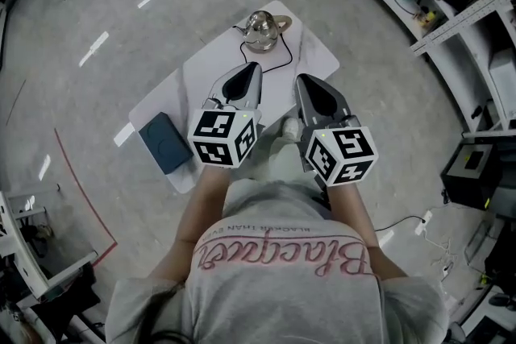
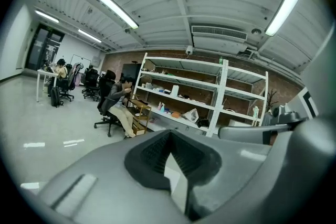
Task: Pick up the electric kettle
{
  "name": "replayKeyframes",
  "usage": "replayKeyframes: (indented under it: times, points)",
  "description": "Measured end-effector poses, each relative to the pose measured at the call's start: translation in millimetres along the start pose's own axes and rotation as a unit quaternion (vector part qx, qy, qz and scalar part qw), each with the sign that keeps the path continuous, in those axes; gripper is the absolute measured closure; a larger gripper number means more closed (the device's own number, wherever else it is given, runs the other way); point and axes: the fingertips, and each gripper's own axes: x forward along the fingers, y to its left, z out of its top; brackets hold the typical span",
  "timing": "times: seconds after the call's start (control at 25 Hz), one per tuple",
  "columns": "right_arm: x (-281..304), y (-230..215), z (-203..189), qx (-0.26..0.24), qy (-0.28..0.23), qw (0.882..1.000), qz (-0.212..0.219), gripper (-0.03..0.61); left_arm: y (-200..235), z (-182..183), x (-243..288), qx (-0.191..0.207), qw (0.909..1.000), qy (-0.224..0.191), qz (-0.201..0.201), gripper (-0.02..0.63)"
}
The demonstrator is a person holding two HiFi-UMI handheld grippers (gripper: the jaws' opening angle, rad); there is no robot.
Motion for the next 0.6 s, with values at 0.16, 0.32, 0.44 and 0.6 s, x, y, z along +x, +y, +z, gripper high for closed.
replayKeyframes:
  times: [0.16, 0.32, 0.44, 0.6]
  points:
    - [35, -48, 21, 0.0, 0.01, 1.0, 0.015, 0.558, 17, 16, 53, -0.016, 0.9993, -0.001, 0.035, 0.607]
    - [70, -89, 43, -0.003, 0.019, 0.999, 0.038, 0.558, 27, 32, 99, -0.014, 0.9978, -0.004, 0.065, 0.607]
    - [96, -108, 49, -0.009, 0.033, 0.998, 0.059, 0.558, 40, 34, 129, -0.027, 0.996, -0.002, 0.085, 0.607]
    - [124, -122, 54, -0.023, 0.05, 0.995, 0.085, 0.557, 55, 32, 158, -0.048, 0.993, -0.001, 0.108, 0.607]
